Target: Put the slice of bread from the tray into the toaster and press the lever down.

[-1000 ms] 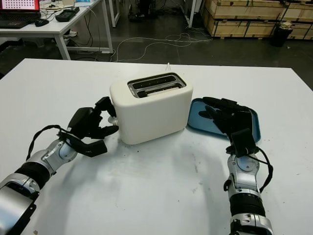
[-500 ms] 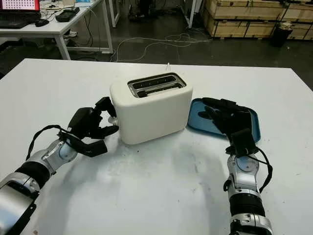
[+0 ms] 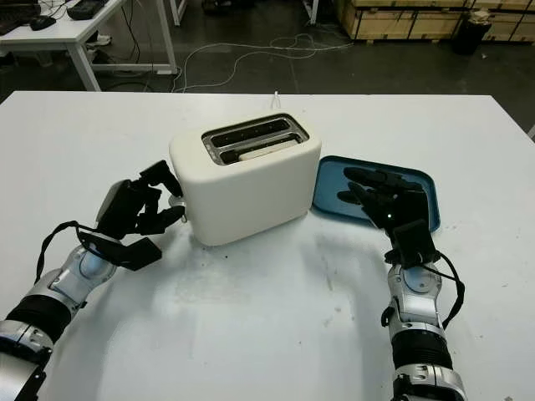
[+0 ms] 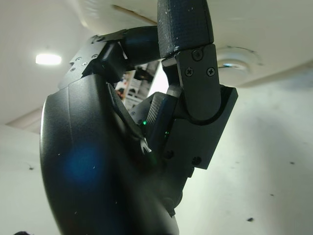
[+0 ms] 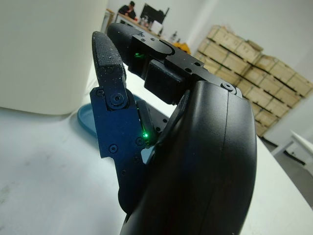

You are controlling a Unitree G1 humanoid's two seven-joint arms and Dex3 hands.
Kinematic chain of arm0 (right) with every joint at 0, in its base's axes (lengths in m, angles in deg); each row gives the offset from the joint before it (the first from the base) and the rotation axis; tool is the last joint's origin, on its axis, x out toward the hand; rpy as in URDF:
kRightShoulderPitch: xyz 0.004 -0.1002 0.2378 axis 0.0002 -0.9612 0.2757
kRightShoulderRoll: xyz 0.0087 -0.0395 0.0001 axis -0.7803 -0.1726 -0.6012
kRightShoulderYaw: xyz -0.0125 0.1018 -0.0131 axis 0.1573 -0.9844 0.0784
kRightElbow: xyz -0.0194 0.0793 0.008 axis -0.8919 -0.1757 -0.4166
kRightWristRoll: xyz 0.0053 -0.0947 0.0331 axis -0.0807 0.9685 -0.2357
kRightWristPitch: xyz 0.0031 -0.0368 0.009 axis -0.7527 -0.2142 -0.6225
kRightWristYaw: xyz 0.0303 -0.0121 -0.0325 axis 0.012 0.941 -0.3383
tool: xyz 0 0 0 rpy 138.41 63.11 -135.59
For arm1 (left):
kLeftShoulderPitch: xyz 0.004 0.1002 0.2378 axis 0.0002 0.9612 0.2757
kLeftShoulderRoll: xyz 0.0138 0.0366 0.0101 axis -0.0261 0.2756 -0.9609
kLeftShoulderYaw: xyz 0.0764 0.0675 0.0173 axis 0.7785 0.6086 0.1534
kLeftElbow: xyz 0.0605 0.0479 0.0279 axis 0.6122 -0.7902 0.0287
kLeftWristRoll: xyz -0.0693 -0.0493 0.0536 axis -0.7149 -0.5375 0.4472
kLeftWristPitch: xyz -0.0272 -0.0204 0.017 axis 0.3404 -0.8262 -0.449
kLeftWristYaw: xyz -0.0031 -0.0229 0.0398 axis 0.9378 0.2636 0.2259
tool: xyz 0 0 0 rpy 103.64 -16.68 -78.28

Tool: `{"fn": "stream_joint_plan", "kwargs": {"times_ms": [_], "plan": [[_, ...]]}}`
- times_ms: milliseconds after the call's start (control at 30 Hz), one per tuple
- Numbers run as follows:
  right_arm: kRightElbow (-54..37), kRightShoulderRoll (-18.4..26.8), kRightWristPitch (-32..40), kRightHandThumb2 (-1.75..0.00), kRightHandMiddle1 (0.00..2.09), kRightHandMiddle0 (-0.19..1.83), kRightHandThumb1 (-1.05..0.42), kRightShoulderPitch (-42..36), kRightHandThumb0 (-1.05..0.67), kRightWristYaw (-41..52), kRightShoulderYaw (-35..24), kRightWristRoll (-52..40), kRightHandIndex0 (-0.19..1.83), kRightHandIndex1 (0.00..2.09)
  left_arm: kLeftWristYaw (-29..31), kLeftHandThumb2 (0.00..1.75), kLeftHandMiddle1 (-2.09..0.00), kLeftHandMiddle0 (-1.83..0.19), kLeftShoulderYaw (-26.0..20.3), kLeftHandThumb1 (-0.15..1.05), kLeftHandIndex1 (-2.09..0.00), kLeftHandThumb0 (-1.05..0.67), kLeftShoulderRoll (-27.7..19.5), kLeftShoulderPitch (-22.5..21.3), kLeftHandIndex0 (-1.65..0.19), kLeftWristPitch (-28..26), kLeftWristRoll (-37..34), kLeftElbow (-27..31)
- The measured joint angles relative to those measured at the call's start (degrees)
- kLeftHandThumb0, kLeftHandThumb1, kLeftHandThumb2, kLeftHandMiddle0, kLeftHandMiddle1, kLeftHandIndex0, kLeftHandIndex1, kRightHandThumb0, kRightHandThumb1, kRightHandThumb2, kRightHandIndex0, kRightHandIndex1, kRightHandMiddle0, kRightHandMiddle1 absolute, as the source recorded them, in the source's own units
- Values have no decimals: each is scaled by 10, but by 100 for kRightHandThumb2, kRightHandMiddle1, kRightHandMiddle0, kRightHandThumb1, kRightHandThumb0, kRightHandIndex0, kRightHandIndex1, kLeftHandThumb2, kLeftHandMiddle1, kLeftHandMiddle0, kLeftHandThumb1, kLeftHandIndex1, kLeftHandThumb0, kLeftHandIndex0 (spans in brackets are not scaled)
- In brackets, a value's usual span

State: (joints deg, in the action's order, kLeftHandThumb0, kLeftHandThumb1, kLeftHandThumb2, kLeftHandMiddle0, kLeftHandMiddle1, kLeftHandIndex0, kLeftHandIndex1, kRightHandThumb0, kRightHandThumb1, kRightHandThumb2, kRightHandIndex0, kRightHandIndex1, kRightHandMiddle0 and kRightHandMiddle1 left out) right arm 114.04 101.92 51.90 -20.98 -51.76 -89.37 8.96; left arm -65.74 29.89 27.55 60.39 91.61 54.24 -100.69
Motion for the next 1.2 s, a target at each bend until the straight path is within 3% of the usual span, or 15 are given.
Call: {"fn": "stream_joint_plan", "kwargs": {"times_ms": [67, 167, 267, 500, 833, 1000, 1200], "plan": [[0, 0, 1, 0, 0, 121, -89, 0, -53, 0, 1, 0, 127, 21, 1, 55, -153, -105, -10, 92, -131, -105, 1, 4, -80, 28, 0, 10], [0, 0, 4, 0, 0, 121, -89, 0, -53, 1, 1, -1, 127, 22, 5, 55, -162, -109, -27, 92, -129, -105, 1, 8, -82, 39, 0, 23], [0, 0, 4, 0, 0, 122, -89, 0, -53, 5, 4, -2, 128, 22, 4, 57, -173, -109, -43, 92, -134, -105, -1, 8, -80, 39, 8, 26], [0, -2, 4, 0, 0, 121, -89, 1, -52, 7, 7, -2, 128, 22, -12, 60, -175, -115, -62, 92, -150, -105, -8, 8, -69, 40, 35, 16], [0, -2, 4, 0, 0, 121, -89, 1, -53, 6, 9, -2, 128, 21, -41, 52, -175, -121, -69, 92, -136, -102, -41, 5, -33, 37, 91, 21], [1, -2, 4, 0, 0, 121, -89, 1, -52, 10, 8, -5, 128, 22, -94, 63, -175, -153, -67, 92, -163, -103, -80, 8, -6, -5, 176, 63], [1, -2, 4, 0, 0, 121, -89, 1, -51, 12, 8, -6, 128, 21, -158, 61, -175, -148, -42, 92, -169, -100, -94, 10, -4, -24, 236, 78]]}}
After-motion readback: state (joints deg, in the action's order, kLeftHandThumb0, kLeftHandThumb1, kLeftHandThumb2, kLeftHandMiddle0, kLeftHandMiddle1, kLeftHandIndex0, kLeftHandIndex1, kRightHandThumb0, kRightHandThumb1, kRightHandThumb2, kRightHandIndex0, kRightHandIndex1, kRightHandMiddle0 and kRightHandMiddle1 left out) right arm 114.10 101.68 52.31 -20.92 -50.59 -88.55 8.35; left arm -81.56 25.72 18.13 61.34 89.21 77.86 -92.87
